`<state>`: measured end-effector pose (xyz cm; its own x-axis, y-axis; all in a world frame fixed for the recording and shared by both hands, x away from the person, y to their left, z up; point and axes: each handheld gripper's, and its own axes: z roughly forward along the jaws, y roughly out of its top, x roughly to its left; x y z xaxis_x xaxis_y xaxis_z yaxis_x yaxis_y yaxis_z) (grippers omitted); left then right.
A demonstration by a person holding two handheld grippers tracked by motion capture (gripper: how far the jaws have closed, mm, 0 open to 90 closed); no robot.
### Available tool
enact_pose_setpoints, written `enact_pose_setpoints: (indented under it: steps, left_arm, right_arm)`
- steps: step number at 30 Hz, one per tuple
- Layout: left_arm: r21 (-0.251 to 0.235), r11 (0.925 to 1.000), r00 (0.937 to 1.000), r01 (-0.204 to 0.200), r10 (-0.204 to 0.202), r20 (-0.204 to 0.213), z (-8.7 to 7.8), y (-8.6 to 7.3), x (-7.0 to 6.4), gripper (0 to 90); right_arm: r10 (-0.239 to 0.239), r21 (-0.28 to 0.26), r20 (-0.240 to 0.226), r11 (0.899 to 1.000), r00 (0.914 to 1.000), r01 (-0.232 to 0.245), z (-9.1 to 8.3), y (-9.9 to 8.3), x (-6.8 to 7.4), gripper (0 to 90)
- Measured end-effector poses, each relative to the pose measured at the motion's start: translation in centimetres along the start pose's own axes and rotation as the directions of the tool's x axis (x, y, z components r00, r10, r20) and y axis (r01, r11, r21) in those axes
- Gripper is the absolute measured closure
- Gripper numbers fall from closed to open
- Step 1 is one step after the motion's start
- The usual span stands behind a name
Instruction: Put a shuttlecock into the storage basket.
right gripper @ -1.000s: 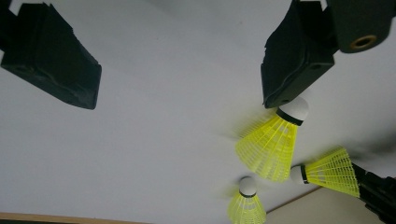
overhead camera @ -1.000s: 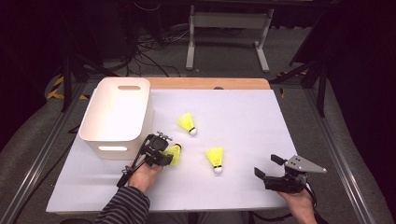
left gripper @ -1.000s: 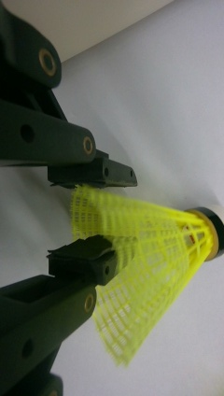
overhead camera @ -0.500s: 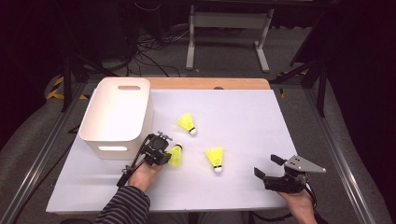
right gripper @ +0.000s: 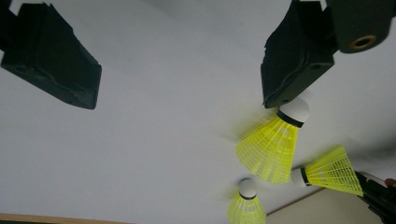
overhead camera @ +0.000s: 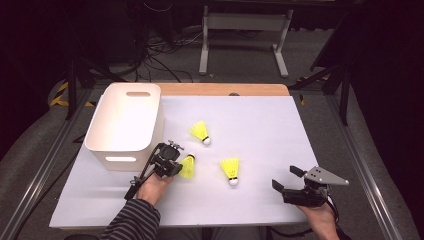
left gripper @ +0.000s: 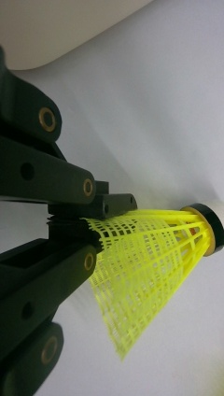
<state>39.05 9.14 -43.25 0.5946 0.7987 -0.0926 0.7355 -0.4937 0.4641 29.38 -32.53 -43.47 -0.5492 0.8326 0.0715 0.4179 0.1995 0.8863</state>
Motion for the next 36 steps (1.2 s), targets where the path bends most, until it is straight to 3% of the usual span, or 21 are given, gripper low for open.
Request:
enact_pose_setpoints:
  steps: [19,36]
  left_arm:
    - [0.003,0.9995,0.9992,-0.032,0.032,0.022,-1.5,0.2,-0.7,89.5]
    - [-0.014,0.9975,0.9969,-0.07,0.07,0.036,-4.3,0.3,-1.4,89.6]
  right_arm:
    - [0.0,-0.001,0.0,1.0,1.0,0.0,0.0,0.0,0.0,12.7]
    - [0.0,0.003,0.0,1.0,1.0,0.0,0.3,0.1,-0.1,12.7]
